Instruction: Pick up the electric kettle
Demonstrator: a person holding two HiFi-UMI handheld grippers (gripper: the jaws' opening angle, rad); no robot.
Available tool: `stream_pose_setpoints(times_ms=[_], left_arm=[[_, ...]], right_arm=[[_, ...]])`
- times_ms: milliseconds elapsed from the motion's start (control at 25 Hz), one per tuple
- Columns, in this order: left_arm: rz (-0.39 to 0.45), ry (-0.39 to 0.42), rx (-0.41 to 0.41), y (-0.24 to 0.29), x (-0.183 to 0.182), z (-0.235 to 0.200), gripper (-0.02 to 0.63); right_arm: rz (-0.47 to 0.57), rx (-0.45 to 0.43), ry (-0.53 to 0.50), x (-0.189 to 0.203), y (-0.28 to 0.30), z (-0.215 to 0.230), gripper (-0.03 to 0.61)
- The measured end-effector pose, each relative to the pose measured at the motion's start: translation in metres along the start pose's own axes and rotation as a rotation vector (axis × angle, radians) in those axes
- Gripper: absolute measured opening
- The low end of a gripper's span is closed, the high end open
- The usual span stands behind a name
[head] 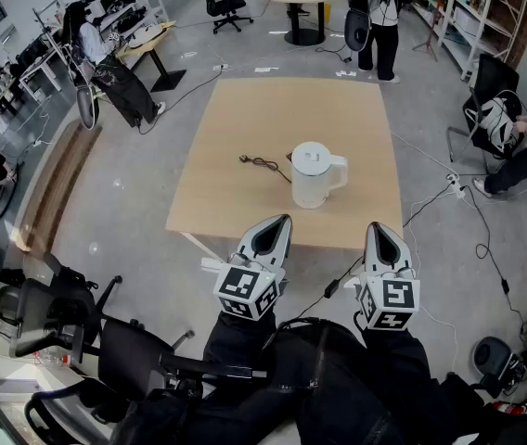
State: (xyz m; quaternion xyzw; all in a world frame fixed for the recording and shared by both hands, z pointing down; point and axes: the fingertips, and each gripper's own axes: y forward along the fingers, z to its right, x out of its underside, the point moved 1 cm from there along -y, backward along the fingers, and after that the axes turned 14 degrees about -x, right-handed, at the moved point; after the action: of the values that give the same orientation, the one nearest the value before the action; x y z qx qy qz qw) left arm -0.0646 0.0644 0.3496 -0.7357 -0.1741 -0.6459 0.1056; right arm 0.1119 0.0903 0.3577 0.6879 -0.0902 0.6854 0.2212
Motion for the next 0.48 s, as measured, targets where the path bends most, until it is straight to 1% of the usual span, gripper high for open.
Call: stream_pose_setpoints(times_ms=[480], left_arm=[[-0.018,0.006,0.003,0.0003,0.0054,-0.0073,-0.002]], right_arm=[[0.001,0.018,0.005,0.003,0.0019,-0.0043,0.004]])
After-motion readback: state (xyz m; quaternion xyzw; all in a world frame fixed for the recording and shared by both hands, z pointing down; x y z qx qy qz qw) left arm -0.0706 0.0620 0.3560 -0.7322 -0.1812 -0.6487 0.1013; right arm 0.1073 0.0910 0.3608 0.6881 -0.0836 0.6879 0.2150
